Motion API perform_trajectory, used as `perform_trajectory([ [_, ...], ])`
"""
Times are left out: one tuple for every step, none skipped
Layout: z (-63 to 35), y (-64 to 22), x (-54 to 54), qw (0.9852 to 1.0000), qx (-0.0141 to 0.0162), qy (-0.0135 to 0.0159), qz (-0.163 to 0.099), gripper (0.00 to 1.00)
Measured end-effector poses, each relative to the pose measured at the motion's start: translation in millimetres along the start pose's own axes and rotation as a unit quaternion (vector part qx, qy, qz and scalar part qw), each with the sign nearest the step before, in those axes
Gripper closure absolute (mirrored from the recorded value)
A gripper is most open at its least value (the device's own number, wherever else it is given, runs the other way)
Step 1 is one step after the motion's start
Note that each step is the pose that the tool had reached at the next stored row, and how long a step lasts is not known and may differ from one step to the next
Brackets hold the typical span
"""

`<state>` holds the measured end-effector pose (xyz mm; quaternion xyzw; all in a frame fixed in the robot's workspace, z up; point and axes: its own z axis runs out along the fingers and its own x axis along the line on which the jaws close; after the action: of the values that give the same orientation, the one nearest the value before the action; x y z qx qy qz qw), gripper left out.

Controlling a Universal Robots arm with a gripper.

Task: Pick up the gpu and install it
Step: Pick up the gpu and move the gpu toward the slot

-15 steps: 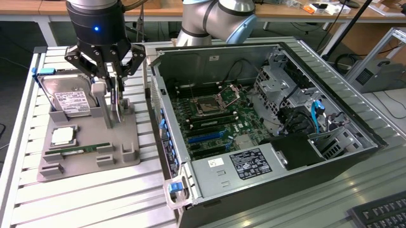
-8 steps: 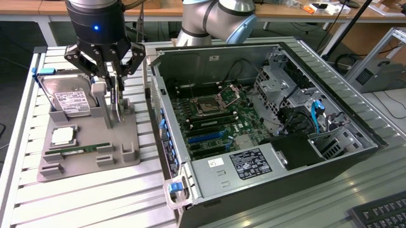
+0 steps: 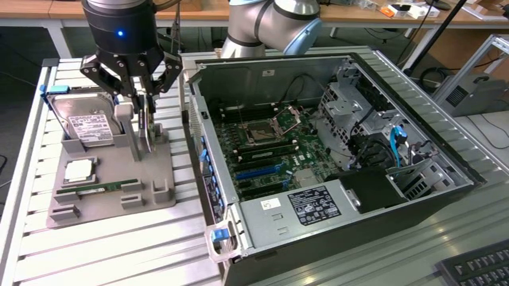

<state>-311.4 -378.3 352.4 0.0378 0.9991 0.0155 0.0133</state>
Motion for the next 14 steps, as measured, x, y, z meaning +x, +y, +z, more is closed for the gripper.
perform_trajectory([
  [-0.2,0.0,0.0,1.0,0.0,0.0,0.0,0.73],
  [-0.4,0.0,0.0,1.0,0.0,0.0,0.0,0.73],
  [-0.5,0.0,0.0,1.0,0.0,0.0,0.0,0.73],
  [-0.7,0.0,0.0,1.0,0.0,0.0,0.0,0.73],
  [-1.0,0.0,0.0,1.0,-0.0001,0.0,0.0,0.73],
  [-1.2,0.0,0.0,1.0,-0.0001,0.0,0.0,0.73],
  [-1.5,0.0,0.0,1.0,-0.0001,0.0001,0.0,0.73],
  [-1.7,0.0,0.0,1.0,-0.0001,0.0,0.0,0.73],
  [-1.9,0.1,0.0,1.0,-0.0002,0.0,0.0,0.73],
  [-2.2,0.1,0.0,1.0,-0.0002,0.0,0.0,0.73],
  [-2.4,0.1,0.0,1.0,-0.0002,0.0,0.0,0.73],
  [-2.7,0.1,-0.1,1.0,-0.0003,0.0,0.0,0.73],
  [-3.0,0.1,-0.1,1.0,-0.0003,0.0,0.0,0.73],
  [-3.6,0.1,-0.1,1.0,-0.0003,0.0001,0.0,0.73],
])
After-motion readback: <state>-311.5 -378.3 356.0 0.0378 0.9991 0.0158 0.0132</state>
